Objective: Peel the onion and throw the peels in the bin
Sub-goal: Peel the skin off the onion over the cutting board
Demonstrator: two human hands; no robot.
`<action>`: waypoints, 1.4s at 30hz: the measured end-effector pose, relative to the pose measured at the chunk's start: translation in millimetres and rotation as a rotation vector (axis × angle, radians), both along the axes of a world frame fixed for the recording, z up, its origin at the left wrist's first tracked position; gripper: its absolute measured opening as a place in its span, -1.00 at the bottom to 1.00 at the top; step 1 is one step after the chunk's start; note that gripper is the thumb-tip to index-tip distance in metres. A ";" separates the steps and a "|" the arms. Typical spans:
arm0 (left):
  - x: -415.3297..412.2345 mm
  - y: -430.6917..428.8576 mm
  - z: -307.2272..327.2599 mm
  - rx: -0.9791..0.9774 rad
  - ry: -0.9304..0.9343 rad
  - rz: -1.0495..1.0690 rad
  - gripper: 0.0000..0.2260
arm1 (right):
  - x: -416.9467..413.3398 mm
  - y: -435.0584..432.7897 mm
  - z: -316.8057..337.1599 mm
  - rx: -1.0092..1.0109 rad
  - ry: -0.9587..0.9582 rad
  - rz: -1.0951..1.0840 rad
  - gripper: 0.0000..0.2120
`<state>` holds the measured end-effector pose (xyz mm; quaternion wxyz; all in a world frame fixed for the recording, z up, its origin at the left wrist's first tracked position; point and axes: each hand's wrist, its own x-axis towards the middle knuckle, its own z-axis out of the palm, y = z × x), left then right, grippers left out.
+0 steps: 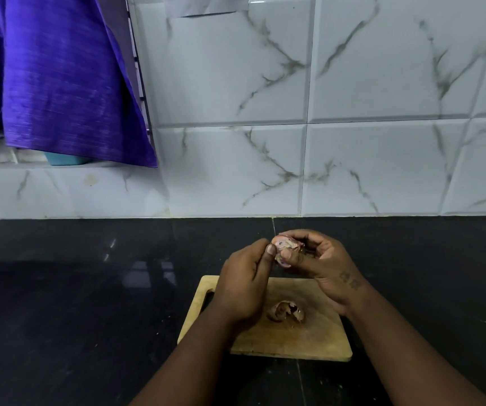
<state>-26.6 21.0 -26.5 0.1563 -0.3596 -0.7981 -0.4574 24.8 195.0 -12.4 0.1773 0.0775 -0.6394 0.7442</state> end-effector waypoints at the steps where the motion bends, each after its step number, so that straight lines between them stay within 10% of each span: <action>1: 0.6 0.6 0.3 0.044 -0.027 -0.040 -0.70 | 0.7 0.3 0.7 -0.024 -0.010 0.019 -0.64; 14: 24.5 14.7 17.6 0.541 -0.568 -0.336 -0.66 | -6.1 -2.5 -2.6 -0.249 -0.071 0.095 -0.63; 20: 9.3 10.5 -2.0 0.171 -0.108 -0.059 -0.75 | -5.9 -2.5 -0.8 -0.204 -0.053 -0.023 -0.57; 26: 14.4 13.0 0.4 -0.081 -0.046 0.094 -0.82 | -6.0 -3.3 -1.3 -0.097 -0.001 -0.139 -0.70; 42: 28.2 14.7 12.4 0.241 -0.107 -0.292 -0.64 | 4.5 17.3 5.6 -0.124 -0.068 0.128 -0.62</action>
